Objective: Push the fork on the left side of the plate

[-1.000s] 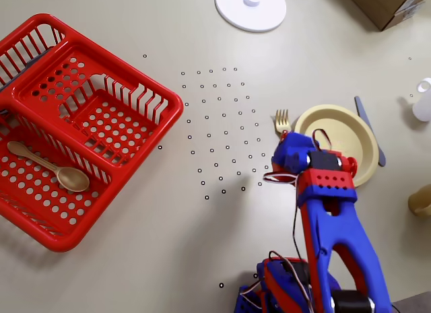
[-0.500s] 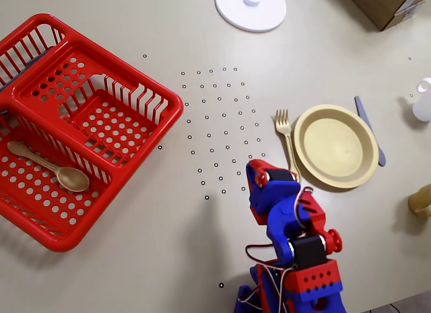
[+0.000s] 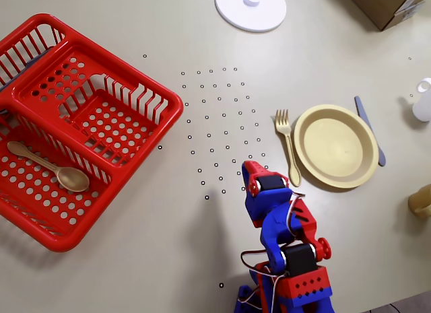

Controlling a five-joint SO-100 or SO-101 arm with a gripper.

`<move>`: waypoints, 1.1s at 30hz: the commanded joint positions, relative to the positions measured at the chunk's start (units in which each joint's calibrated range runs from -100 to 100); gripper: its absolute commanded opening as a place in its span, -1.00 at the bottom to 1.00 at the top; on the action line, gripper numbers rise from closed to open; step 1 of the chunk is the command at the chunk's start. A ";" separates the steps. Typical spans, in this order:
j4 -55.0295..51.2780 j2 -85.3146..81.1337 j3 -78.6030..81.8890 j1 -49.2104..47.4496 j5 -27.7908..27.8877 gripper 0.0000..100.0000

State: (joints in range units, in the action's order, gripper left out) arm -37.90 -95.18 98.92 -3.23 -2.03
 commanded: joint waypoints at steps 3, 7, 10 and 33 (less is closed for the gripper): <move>-4.23 -0.68 0.99 0.79 0.88 -1.00; -10.19 -0.68 0.99 0.79 1.56 -1.00; -13.57 -0.68 0.99 0.93 2.15 -1.00; -13.65 -0.68 0.99 0.43 2.25 -1.00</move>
State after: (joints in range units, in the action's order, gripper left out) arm -51.52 -95.34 98.92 -2.41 -0.12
